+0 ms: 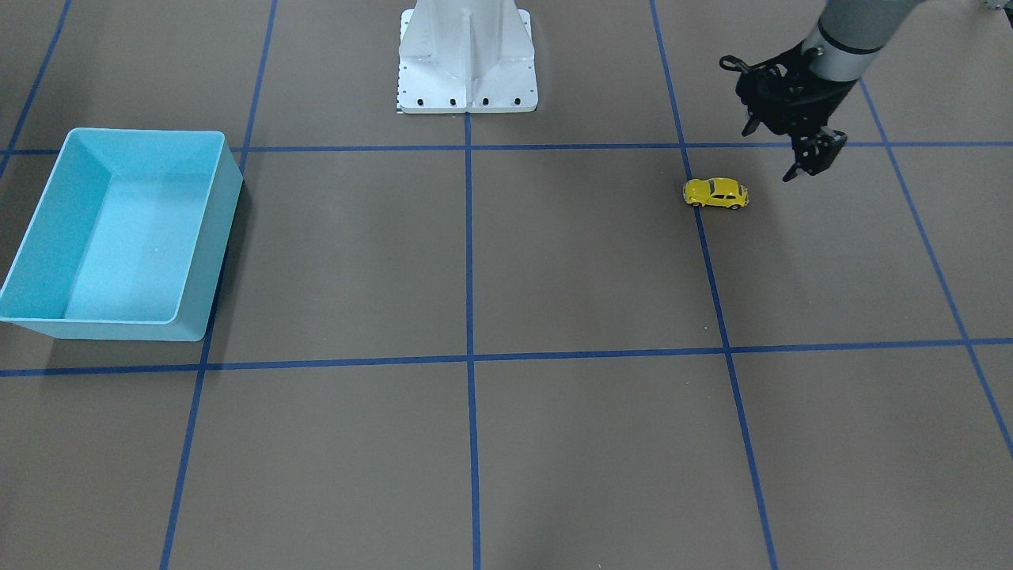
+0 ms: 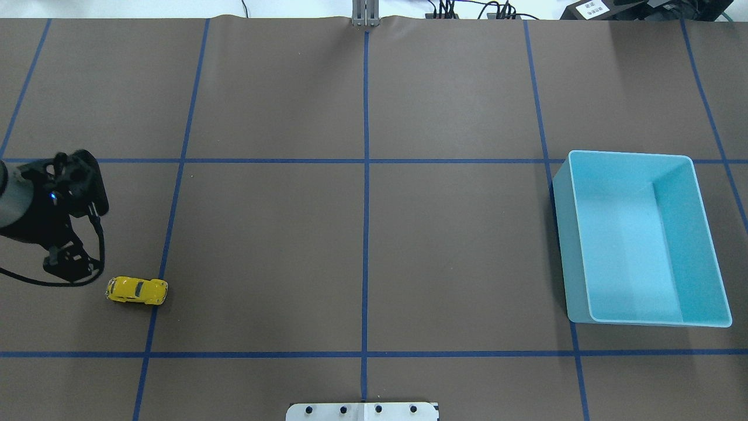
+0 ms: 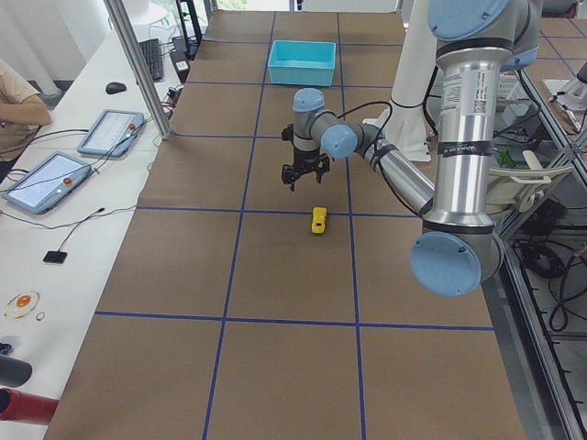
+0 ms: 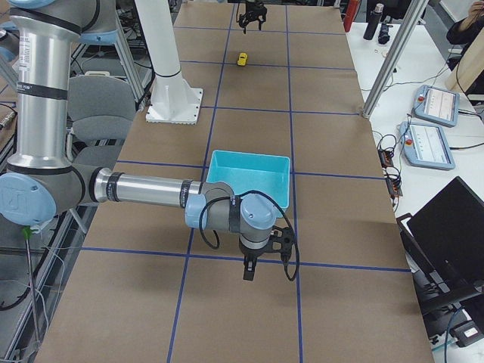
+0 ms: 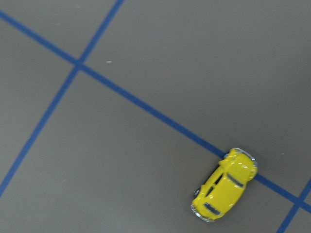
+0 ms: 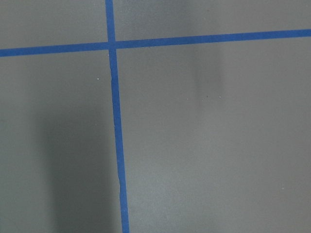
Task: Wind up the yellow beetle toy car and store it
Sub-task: 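Lower the left gripper down over the yellow beetle toy car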
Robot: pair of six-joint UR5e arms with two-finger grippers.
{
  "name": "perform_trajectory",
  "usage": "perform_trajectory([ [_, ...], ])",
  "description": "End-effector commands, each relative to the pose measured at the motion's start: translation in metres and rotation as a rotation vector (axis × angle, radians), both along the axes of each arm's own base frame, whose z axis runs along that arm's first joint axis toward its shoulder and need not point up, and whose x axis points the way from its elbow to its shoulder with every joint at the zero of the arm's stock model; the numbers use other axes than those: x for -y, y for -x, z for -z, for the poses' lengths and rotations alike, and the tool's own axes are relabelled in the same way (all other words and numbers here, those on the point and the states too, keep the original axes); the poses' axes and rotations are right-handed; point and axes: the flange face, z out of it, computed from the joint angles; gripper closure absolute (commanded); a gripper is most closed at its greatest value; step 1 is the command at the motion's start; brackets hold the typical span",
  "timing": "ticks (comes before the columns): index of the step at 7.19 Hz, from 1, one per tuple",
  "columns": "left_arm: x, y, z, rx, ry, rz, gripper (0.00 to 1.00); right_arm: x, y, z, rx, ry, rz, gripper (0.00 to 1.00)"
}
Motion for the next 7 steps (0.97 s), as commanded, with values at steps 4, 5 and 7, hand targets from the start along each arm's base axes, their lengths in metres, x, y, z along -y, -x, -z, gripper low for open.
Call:
perform_trajectory([
  [4,-0.096,-0.078,0.012,0.295,-0.193,-0.268,0.0,0.002,0.0,0.003,-0.003,-0.002,-0.004,0.0],
  [5,-0.091,-0.084,0.012,0.336,-0.221,-0.303,0.0,0.002,0.0,0.003,-0.003,-0.005,-0.003,0.0],
  [7,-0.081,-0.096,0.006,0.424,-0.241,-0.369,0.0,0.0,0.001,-0.004,0.003,0.017,-0.006,0.0],
])
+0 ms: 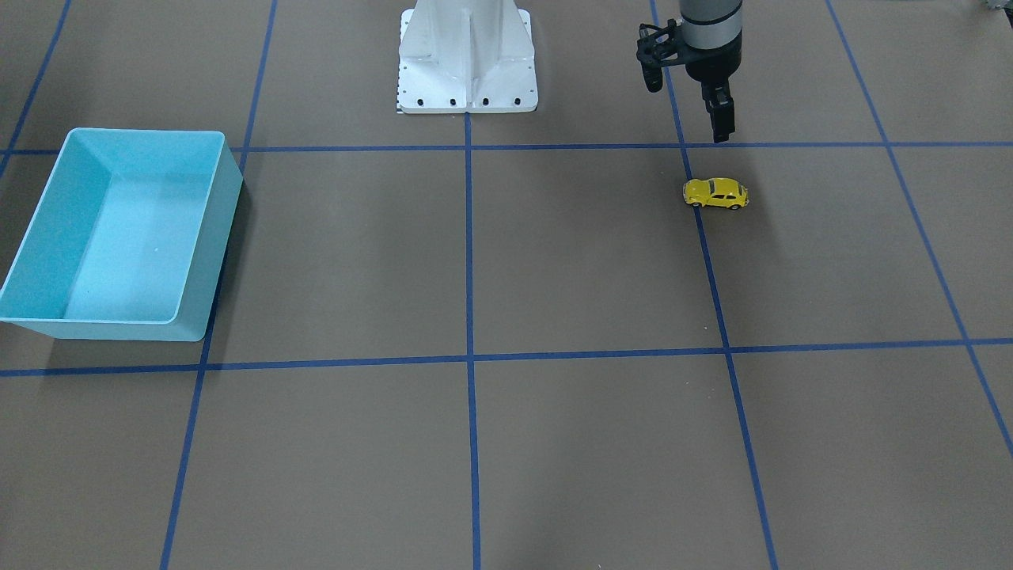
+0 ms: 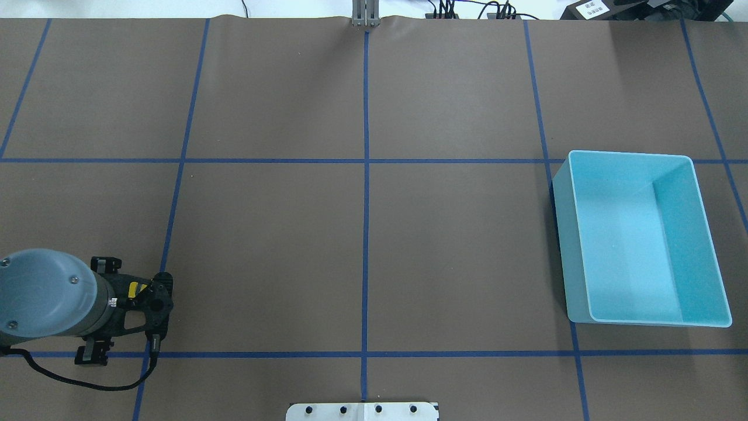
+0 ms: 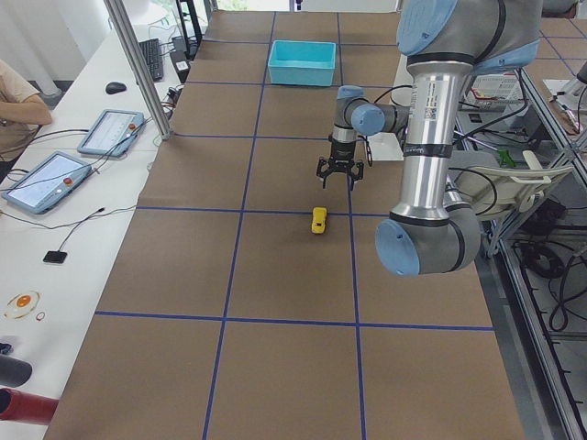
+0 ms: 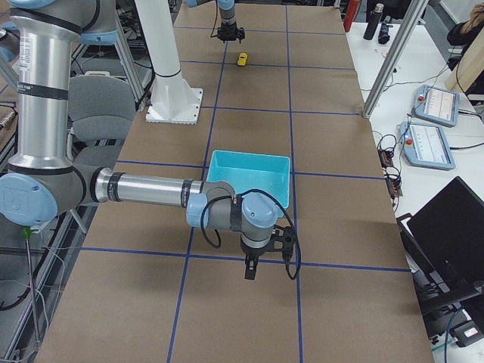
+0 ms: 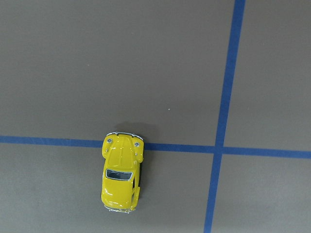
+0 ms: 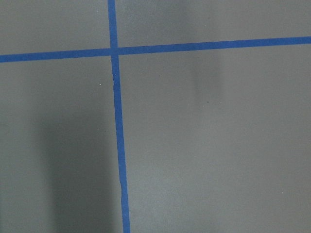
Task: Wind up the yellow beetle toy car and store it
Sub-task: 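Lower the left gripper down over the yellow beetle toy car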
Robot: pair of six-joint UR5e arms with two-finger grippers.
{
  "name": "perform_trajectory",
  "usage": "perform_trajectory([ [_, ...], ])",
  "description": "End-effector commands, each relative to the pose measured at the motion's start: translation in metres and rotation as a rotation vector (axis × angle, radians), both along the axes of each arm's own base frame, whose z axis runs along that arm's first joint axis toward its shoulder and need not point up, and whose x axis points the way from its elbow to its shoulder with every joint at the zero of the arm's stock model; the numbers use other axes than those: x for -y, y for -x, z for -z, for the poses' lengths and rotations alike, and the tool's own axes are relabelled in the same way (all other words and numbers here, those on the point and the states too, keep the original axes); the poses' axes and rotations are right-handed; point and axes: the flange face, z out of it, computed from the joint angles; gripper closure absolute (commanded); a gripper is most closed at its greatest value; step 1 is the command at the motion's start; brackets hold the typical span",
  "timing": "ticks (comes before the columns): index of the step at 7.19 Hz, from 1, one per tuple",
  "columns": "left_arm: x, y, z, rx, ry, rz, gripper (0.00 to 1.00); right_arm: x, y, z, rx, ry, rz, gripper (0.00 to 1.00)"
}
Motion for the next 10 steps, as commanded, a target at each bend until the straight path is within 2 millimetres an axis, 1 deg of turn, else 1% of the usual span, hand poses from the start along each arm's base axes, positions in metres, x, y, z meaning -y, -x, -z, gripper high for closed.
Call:
perform_trajectory([
  [1,0.014,-0.01,-0.005,0.086,-0.017,-0.029,0.0,-0.001,0.0,-0.002,0.002,0.006,0.0,0.0],
  [3,0.029,-0.033,-0.001,0.105,-0.017,-0.021,0.0,-0.002,0.0,-0.004,0.002,0.008,0.0,0.0],
  [4,0.042,-0.043,-0.003,0.118,-0.018,-0.033,0.0,-0.002,0.0,-0.004,0.002,0.009,0.0,0.0],
  [5,0.052,-0.046,-0.01,0.135,-0.007,-0.024,0.0,-0.002,0.0,-0.004,0.002,0.008,0.0,0.0],
  [7,0.057,-0.061,-0.019,0.148,0.006,-0.029,0.01,-0.002,0.0,-0.005,0.003,0.011,0.001,0.0],
  [9,0.064,-0.082,-0.023,0.114,0.001,-0.046,0.01,-0.002,0.0,-0.005,0.002,0.01,0.001,0.0],
  [10,0.062,-0.084,-0.026,0.102,0.011,-0.054,0.02,-0.003,0.0,-0.007,0.003,0.014,0.001,0.0],
])
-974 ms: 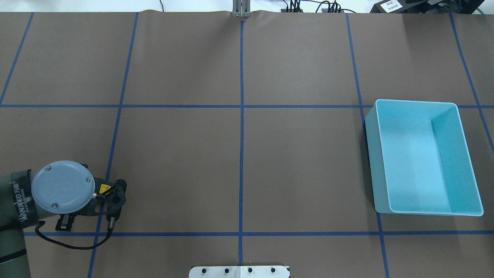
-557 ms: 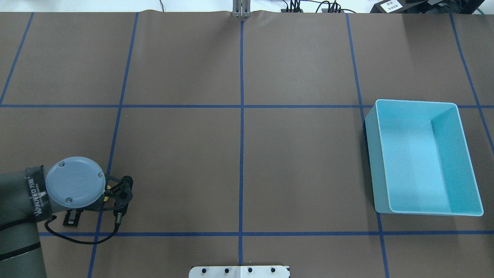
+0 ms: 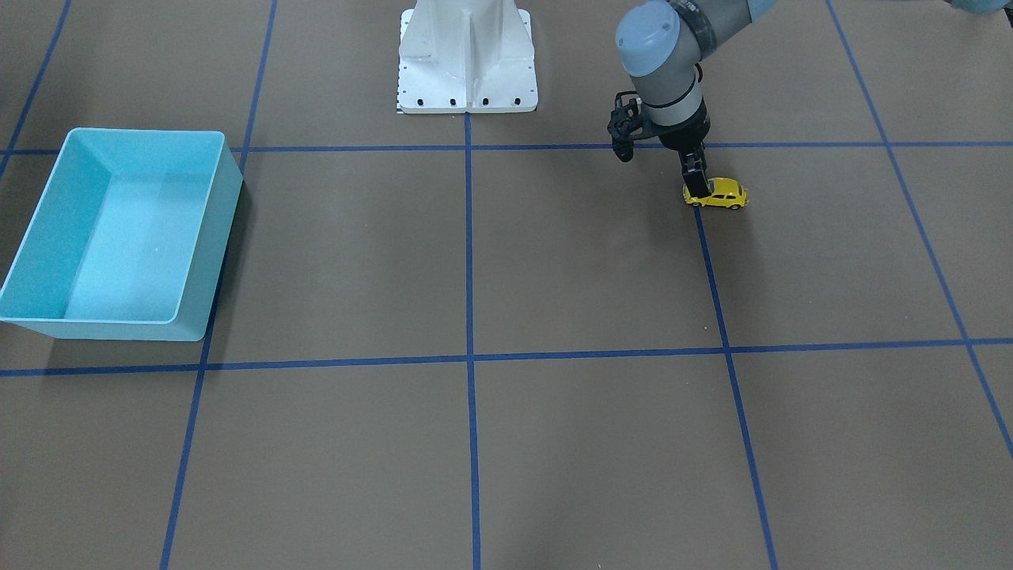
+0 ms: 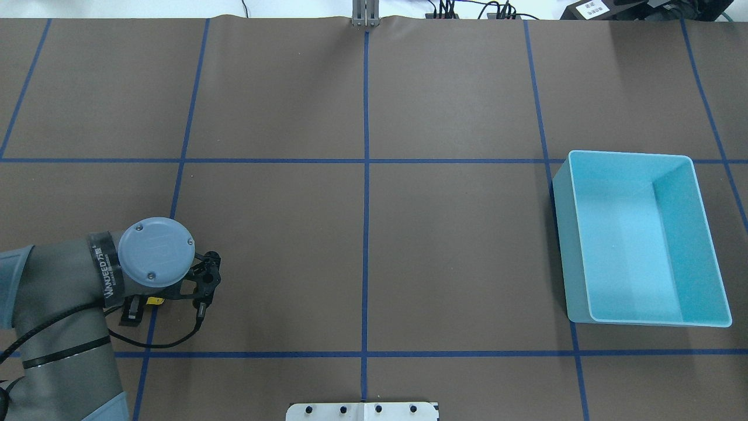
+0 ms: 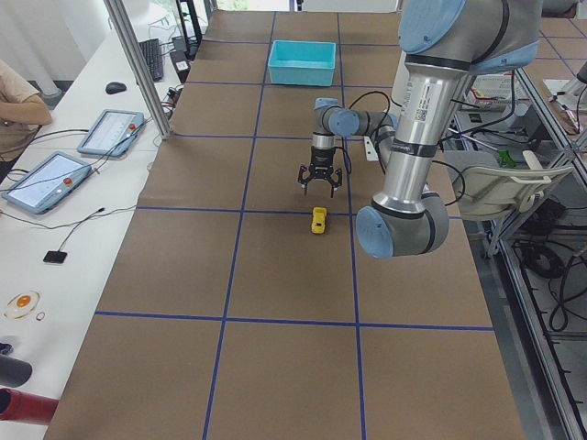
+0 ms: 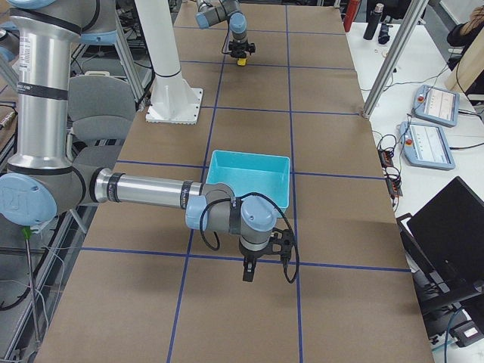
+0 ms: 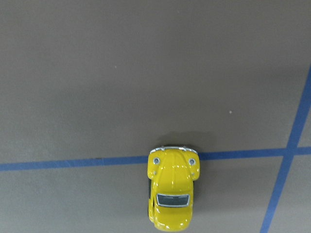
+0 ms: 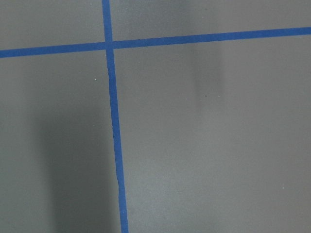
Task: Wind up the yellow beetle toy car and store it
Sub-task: 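Press the car with the left gripper and push it farther from the robot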
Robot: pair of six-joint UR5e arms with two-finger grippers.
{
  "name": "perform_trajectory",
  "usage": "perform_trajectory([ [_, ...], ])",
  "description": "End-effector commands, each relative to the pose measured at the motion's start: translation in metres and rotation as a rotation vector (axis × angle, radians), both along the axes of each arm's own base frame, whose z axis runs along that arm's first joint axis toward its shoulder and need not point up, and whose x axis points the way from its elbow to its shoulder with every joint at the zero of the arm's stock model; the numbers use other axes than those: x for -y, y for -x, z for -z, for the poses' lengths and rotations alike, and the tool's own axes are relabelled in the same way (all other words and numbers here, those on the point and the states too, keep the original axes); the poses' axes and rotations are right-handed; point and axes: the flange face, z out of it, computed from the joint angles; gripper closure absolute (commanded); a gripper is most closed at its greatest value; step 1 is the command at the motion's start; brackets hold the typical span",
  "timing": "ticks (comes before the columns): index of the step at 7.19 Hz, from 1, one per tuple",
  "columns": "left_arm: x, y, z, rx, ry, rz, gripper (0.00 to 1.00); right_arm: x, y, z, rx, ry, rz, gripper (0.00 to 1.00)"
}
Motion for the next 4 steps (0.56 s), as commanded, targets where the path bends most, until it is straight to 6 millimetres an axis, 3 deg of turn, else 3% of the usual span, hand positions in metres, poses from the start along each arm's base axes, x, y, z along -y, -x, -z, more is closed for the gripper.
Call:
perform_trajectory([
  [1,0.001,-0.009,-0.007,-0.032,0.002,-0.014,0.02,-0.001,0.0,-0.001,0.0,0.003,0.0,0.0],
  [2,0.001,-0.009,-0.006,-0.049,-0.005,-0.014,0.02,0.0,0.0,0.0,0.002,0.001,0.0,0.0],
  [4,-0.006,0.001,-0.027,-0.06,-0.01,-0.018,0.02,0.0,0.0,0.0,0.003,0.001,0.0,0.0],
])
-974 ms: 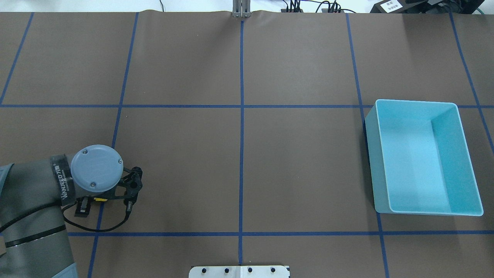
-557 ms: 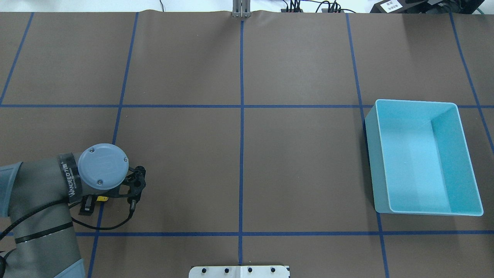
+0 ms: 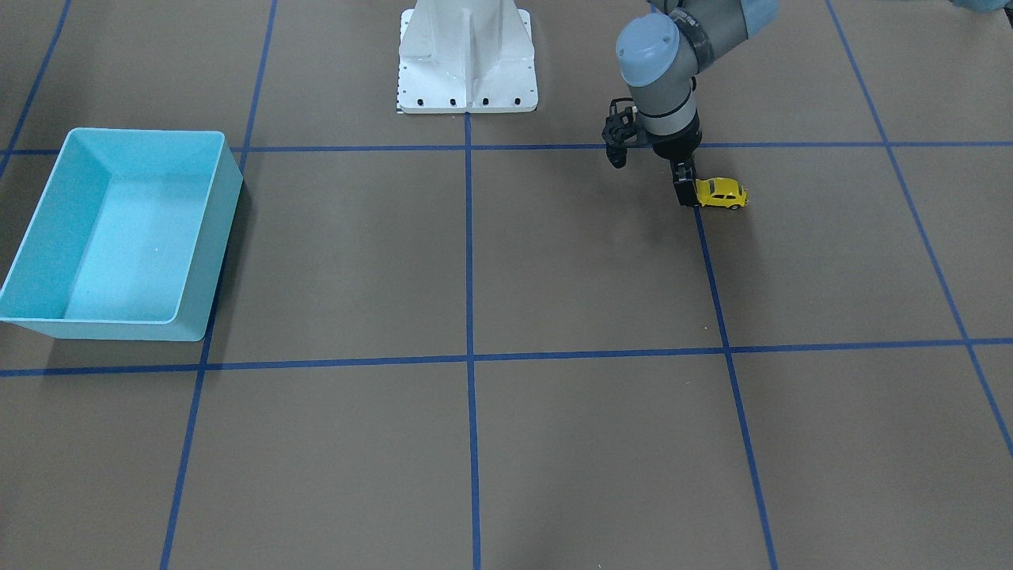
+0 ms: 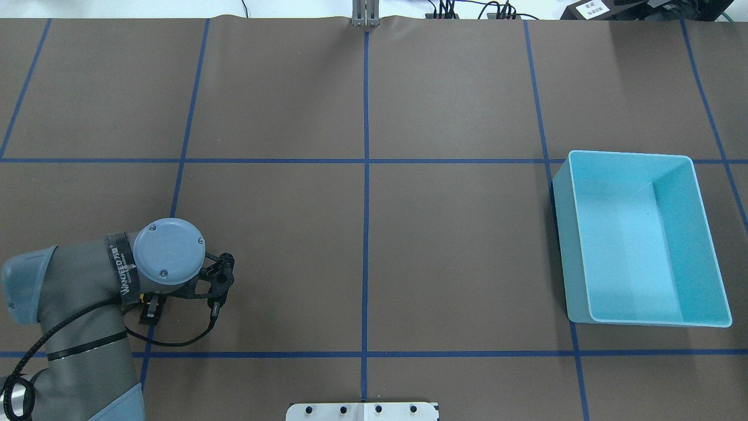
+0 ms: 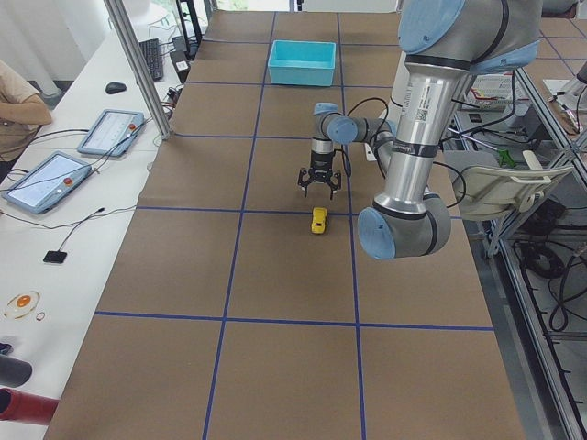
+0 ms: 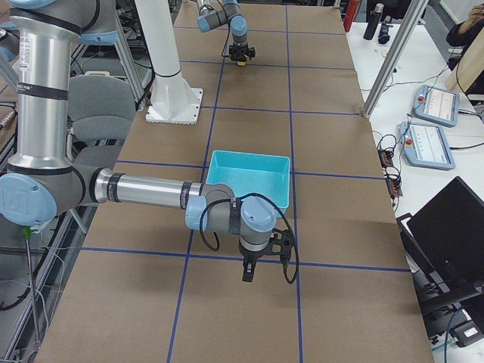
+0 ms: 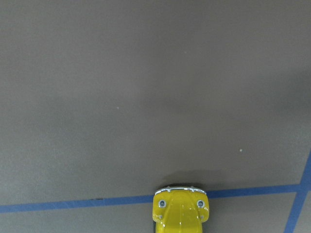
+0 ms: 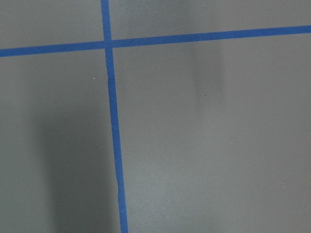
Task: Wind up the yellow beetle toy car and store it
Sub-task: 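Press the car with the left gripper and push it farther from the robot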
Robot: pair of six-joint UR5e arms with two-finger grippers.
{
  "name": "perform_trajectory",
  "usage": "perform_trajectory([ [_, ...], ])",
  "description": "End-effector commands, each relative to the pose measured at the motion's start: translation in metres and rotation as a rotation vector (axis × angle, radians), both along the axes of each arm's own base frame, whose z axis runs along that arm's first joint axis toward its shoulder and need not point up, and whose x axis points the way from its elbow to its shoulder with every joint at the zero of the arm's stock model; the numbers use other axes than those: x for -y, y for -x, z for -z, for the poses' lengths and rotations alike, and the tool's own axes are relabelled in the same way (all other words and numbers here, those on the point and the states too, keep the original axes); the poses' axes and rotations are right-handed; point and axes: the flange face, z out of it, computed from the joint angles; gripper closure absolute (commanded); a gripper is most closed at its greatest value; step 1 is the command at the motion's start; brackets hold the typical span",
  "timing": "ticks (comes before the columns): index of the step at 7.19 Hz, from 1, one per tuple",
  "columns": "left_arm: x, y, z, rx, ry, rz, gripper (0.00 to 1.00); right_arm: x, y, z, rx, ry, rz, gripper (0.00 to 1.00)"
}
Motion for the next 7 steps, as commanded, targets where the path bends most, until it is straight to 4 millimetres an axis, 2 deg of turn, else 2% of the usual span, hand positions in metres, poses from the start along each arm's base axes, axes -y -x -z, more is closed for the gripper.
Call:
perform_trajectory([
  [1,-0.0051,0.0099,-0.0218,-0.012,-0.005,0.003,0.02,-0.0008,0.0001,-0.0012,0.001,0.002,0.001,0.0],
  [7,-0.0046,0.0003,-0.0297,-0.032,-0.022,-0.005,0.07,-0.0019,0.0004,-0.0025,0.005,0.003,0.004,0.0],
])
